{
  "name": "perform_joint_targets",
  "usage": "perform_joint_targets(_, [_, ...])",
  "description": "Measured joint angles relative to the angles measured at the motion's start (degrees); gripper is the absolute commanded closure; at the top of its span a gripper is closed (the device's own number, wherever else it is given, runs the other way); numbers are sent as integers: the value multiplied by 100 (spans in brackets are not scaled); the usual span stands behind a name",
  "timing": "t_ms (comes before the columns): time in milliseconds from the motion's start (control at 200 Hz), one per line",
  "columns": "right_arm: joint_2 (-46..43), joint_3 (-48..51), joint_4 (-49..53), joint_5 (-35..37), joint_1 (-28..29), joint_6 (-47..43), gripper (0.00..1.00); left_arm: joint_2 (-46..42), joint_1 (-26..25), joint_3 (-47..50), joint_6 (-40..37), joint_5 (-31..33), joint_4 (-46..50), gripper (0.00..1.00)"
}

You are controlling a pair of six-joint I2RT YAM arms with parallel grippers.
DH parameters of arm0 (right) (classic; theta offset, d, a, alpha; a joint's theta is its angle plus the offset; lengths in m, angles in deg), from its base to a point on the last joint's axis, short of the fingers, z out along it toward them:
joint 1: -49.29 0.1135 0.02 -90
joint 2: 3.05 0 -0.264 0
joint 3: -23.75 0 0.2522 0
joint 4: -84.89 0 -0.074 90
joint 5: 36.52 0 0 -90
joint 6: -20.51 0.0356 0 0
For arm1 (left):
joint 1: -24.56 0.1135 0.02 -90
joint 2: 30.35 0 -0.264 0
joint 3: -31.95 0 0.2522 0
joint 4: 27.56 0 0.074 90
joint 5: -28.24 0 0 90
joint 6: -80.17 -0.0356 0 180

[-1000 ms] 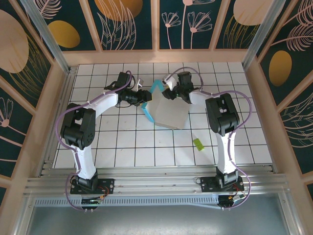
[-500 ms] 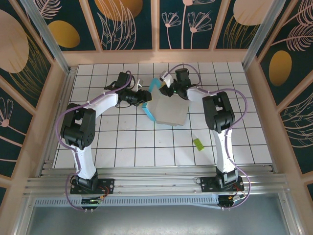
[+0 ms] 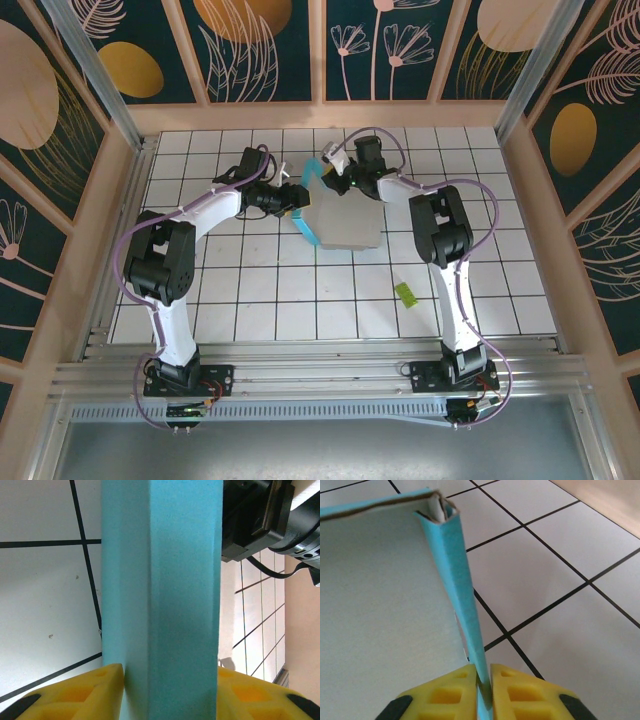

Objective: Fold the paper box

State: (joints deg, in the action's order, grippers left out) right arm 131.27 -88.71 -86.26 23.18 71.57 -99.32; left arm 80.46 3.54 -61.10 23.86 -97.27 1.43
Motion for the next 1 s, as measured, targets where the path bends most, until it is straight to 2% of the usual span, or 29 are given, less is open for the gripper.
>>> perform_joint_targets(260, [0,-44,114,-85,0,-140,100,-7,0,0,-2,76,0,55])
perform_joint_targets(310, [-2,-26,103,-79,0,-175,100,-35,0,0,-11,155,2,50])
perform_joint_targets(476, [-302,361,111,37,0,-400,100,-520,0,2,-52,544,46,24])
perform_joint_targets(601, [-774,695,393,243,-7,-772,100,-1268,0,0,-48,909,44,13])
perform_joint_targets(731, [-1414,717,1093,601,-13,-1567,100,-2240,9,31,-131,1325,-15,6])
perform_joint_targets(826, [-1858,437,1954,955,-17,-2485,100,-2994,11,269,-219,1648,-214,2])
perform_joint_targets(1001, [-2411,-48,3412,2218,164,-4334,100,-4100,11,1121,-332,2330,-632,1])
